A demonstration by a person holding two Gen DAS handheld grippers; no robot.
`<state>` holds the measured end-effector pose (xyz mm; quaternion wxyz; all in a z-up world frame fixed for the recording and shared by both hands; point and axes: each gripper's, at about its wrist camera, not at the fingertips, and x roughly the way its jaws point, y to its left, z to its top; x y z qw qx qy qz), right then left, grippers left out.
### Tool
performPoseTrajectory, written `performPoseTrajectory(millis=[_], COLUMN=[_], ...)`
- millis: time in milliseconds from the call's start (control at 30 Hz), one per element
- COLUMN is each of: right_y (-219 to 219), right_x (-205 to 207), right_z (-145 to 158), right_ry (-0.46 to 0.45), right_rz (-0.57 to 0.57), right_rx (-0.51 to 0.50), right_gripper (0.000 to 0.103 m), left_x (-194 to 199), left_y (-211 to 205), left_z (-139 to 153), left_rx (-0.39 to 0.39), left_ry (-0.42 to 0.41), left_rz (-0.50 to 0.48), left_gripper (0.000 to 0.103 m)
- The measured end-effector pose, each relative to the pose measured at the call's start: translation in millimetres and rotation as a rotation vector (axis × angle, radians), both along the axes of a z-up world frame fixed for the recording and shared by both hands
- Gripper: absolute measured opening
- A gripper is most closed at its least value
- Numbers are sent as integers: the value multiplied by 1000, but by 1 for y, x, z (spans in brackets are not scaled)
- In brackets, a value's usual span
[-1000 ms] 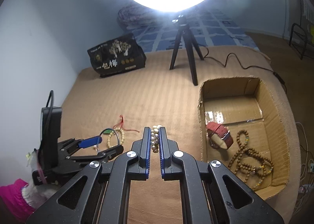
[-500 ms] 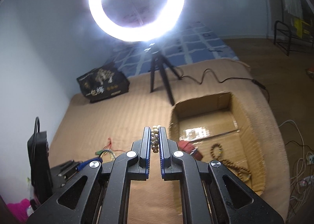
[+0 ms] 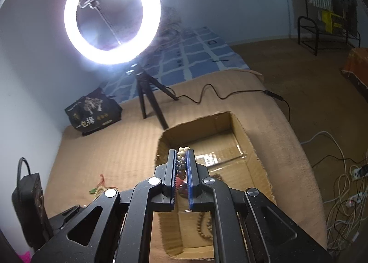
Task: Organize jewelry
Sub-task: 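Carry the bangle with the left tool while the right tool carries the pearls toward the box, then release the bangle into the box with the left tool while the right tool drops the pearls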
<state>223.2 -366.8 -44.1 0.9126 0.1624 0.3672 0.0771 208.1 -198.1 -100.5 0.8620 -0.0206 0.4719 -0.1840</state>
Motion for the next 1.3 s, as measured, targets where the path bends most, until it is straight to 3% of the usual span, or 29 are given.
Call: performPoseTrajectory(millis=[333,700,767,833,867,1300], right_y=[-11,-14,-12,-12,-12,-8], right_x=[10,12,12,12,12,13], right_z=[-18,-23,-22,-23,-23,-24], right_ry=[59,83,85,88,87,81], right_rz=[-26,-36,-33,-34,-35,-47], right_rx=[-10,-6,-12,-14,-12,-20], right_gripper=[6,6,13,47,52,60], left_x=[1,5,6,8,8,10], left_y=[-36,-44,-45,-45,-45,-32], left_z=[-9,-20,-22,-23,-23,-23], left_rx=[1,-4,-1,4,5,13], left_ry=[25,52,59,66,68,75], left_rz=[-46,-53,-53,-51,-49,-29], left_gripper=[75,75,75,75,75,75])
